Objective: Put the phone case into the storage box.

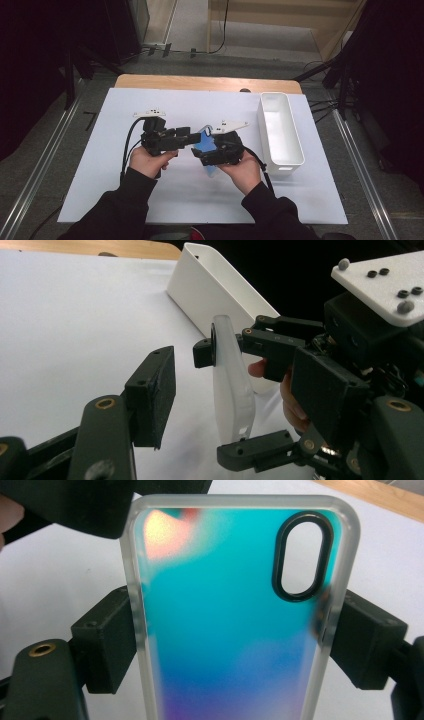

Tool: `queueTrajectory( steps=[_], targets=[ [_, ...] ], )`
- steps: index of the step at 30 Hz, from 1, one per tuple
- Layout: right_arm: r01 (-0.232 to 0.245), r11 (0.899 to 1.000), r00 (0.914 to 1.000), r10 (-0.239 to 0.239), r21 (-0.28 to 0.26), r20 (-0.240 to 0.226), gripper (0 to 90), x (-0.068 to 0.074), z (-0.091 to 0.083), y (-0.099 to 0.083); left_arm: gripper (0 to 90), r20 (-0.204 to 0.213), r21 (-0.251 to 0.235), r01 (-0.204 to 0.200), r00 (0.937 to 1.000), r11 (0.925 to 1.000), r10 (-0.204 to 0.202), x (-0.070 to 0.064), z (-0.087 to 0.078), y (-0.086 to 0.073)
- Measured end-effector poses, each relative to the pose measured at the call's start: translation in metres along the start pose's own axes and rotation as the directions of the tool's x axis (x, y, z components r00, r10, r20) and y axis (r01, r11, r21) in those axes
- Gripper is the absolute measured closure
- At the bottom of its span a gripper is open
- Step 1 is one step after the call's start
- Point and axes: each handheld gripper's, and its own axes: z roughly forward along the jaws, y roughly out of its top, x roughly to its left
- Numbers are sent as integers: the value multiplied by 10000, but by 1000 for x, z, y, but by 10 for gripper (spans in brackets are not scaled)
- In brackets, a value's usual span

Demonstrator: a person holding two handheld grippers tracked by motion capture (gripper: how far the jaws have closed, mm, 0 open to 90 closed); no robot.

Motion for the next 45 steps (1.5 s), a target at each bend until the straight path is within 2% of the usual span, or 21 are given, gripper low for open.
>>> queueTrajectory(
  steps=[3, 7, 14, 16, 18, 19, 21, 23, 25, 27, 30, 31, 33, 34, 35, 36, 37, 39, 41, 43, 45],
  targets=[
    [-8, 9999, 9994, 12, 109, -342, 148, -4, -3, 1, 343, 191, 174, -351, 9992, 9992, 348, 0, -2, 1],
    [24, 9998, 9989, -15, 186, -466, 147, -7, -5, 2, 337, 299, 293, -392, 9988, 9988, 383, 0, -2, 1],
    [336, 9989, 9937, -297, 341, -1085, 147, -17, -14, 6, 314, 591, 527, -545, 9969, 9971, 514, 1, -4, 2],
    [320, 9990, 9896, -271, 323, -1410, 147, -22, -17, 7, 313, 738, 661, -743, 9949, 9950, 694, 2, -4, 1],
    [313, 9988, 9890, -254, 385, -1455, 147, -23, -18, 7, 313, 876, 691, -799, 9934, 9944, 737, 2, -4, 1],
    [416, 9982, 9872, -345, 429, -1558, 148, -25, -20, 7, 313, 1167, 804, -806, 9906, 9935, 709, 3, -4, 1],
    [484, 9978, 9853, -401, 456, -1663, 147, -27, -21, 8, 314, 1245, 831, -860, 9894, 9928, 753, 3, -4, 1],
    [566, 9972, 9835, -473, 486, -1748, 147, -29, -24, 8, 314, 1232, 1108, -1230, 9864, 9862, 1092, 4, -4, 0],
    [556, 9972, 9829, -458, 502, -1784, 148, -30, -25, 9, 314, 1268, 1224, -1335, 9849, 9835, 1179, 4, -3, -1],
    [662, 9962, 9790, -538, 573, -1964, 147, -33, -28, 10, 315, 1274, 1360, -1723, 9796, 9756, 1552, 3, -2, -3],
    [738, 9952, 9789, -602, 636, -1951, 147, -34, -30, 10, 315, 1332, 1392, -1853, 9769, 9728, 1670, 3, -2, -4],
    [802, 9949, 9774, -665, 611, -2008, 147, -35, -32, 10, 315, 1491, 1545, -1974, 9733, 9681, 1747, 4, -2, -5],
    [840, 9941, 9754, -679, 690, -2097, 147, -36, -34, 11, 314, 1565, 1658, -2011, 9719, 9654, 1756, 4, -1, -6],
    [840, 9941, 9754, -679, 690, -2097, 147, -36, -34, 11, 314, 1585, 1749, -2153, 9692, 9608, 1883, 4, -1, -7],
    [998, 9928, 9730, -835, 659, -2152, 147, -38, -36, 11, 315, 1599, 1837, -2518, 9614, 9502, 2239, 3, 0, -9],
    [998, 9928, 9730, -835, 659, -2152, 147, -38, -36, 11, 315, 1599, 1837, -2518, 9614, 9502, 2239, 3, 0, -9],
    [1072, 9918, 9700, -889, 699, -2264, 147, -38, -39, 12, 314, 1604, 1934, -2685, 9575, 9436, 2396, 3, 1, -10],
    [1131, 9911, 9675, -939, 696, -2347, 147, -39, -40, 13, 314, 1583, 1948, -2745, 9563, 9416, 2460, 3, 1, -11],
    [1187, 9902, 9660, -981, 731, -2391, 147, -39, -41, 13, 314, 1568, 1964, -2927, 9515, 9358, 2647, 4, 1, -12],
    [1288, 9885, 9613, -1049, 790, -2546, 147, -40, -44, 14, 314, 1495, 1989, -2981, 9507, 9336, 2717, 4, 1, -13],
    [1265, 9889, 9620, -1032, 775, -2527, 147, -40, -46, 14, 314, 1420, 2121, -3039, 9499, 9288, 2784, 5, 2, -14]
  ],
)
